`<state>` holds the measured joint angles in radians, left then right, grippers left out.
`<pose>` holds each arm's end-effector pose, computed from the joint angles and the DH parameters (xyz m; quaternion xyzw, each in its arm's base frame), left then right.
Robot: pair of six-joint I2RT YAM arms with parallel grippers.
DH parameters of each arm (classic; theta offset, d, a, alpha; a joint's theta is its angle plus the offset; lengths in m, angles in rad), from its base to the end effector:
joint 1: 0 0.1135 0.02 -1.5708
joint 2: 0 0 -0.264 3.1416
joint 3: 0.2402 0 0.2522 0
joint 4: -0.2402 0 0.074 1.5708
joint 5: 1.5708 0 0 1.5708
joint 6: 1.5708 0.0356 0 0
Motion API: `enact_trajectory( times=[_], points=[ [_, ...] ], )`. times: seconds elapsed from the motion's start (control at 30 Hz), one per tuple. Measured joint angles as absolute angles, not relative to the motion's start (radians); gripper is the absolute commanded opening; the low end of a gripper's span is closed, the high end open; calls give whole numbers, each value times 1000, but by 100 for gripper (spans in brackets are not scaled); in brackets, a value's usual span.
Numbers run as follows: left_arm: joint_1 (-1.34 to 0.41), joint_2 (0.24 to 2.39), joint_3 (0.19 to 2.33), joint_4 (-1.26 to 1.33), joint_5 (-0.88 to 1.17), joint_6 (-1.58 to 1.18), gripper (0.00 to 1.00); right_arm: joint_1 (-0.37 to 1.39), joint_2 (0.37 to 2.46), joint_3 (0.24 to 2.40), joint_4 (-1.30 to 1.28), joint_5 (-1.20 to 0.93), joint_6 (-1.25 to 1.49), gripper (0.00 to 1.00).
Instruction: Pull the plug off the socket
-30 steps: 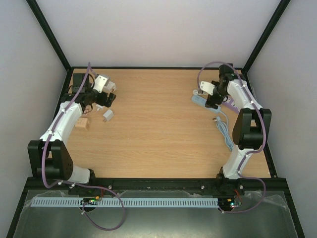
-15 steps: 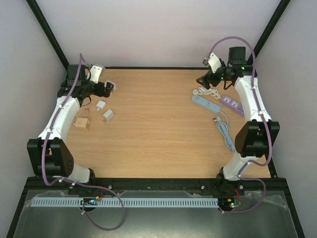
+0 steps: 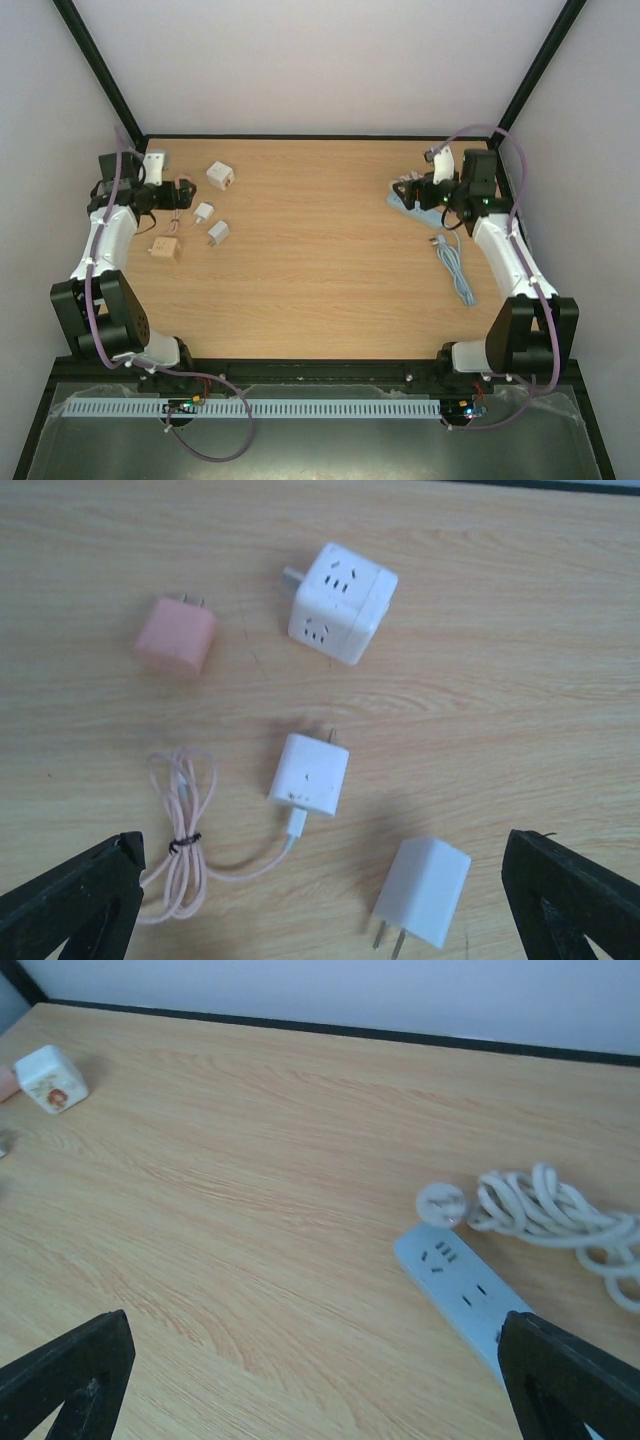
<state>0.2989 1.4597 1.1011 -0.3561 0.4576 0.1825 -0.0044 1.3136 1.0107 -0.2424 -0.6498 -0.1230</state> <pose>0.3116 0.0795 0.2767 0.0425 0.8900 -0.1040 0.4418 0.2921 0.0203 0.2999 -0.2053 0.8151 0.2480 0.4817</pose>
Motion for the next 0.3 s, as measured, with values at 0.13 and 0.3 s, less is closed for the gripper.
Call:
enact_trajectory(
  times=[0.13,0.3],
  points=[
    [304,1440,1037,-342,453,183,99,-4,1241,911,-178,-594,-57,98],
    [302,1396,984,-325,447,184,99,-4,1196,846,-132,-549,1,98]
  ],
)
